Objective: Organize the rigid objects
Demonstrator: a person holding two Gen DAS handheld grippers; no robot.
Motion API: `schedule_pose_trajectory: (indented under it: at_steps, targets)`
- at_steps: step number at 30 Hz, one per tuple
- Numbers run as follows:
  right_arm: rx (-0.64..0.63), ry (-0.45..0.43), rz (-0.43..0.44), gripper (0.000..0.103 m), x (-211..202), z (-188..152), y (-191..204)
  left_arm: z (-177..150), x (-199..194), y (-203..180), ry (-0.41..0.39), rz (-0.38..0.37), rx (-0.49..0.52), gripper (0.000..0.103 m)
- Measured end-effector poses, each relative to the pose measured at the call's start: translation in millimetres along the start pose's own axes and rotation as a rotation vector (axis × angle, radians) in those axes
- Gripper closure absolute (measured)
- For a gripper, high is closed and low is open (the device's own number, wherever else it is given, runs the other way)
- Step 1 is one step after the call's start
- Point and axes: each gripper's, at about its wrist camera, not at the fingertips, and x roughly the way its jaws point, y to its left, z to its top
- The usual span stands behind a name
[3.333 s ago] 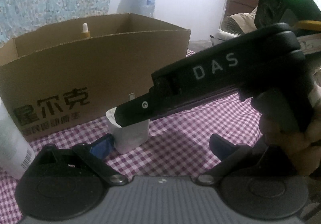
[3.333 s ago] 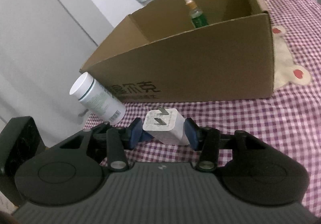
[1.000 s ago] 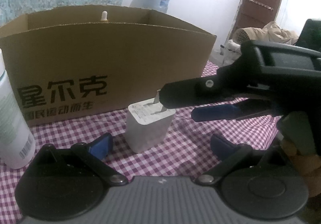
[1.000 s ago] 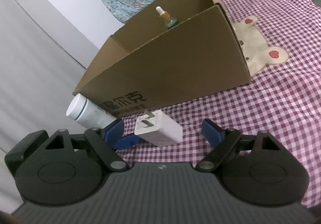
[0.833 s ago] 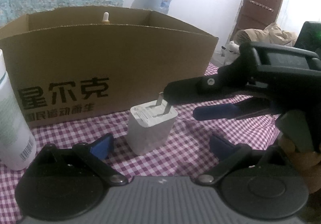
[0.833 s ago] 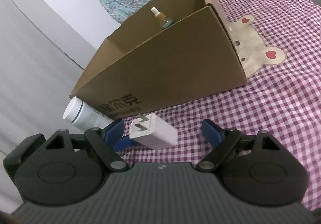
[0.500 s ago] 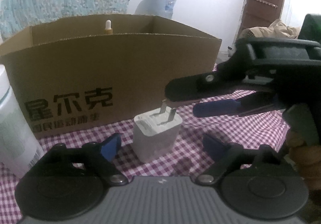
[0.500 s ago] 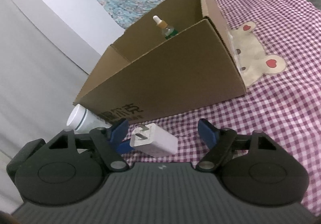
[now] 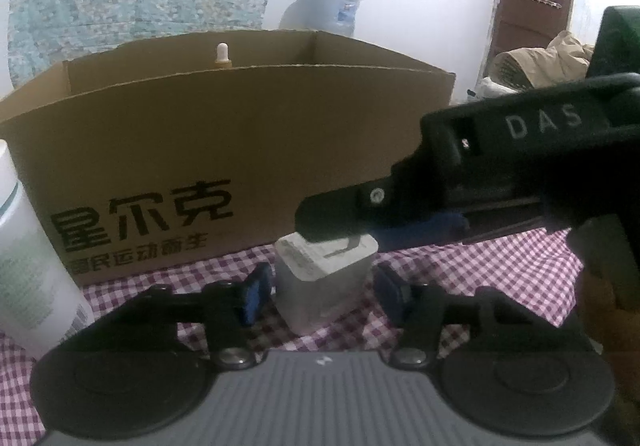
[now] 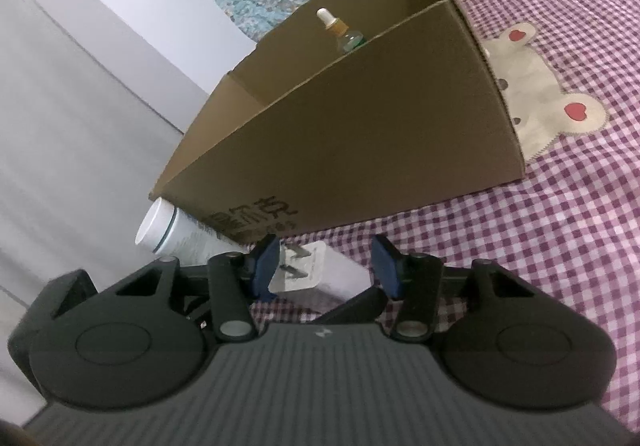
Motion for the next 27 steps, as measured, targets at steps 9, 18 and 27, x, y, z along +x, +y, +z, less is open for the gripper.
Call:
schedule_pose_trajectory:
  at_steps: [9,18,27]
  targets:
    - [-0.067,0.029,-0.034,0.053,13,-1,15,-4,0,3,-0.023,0.007,-0.01,0.055]
    - [-0.1,0.014,-0.056,0.061,2,-3,24,-4,-13,1,-0.044,-0.001,-0.024,0.056]
    - [-0.139,-0.034,-0.045,0.062,-20,-3,43,6,-41,-6,-0.1,0.015,-0.028,0.056]
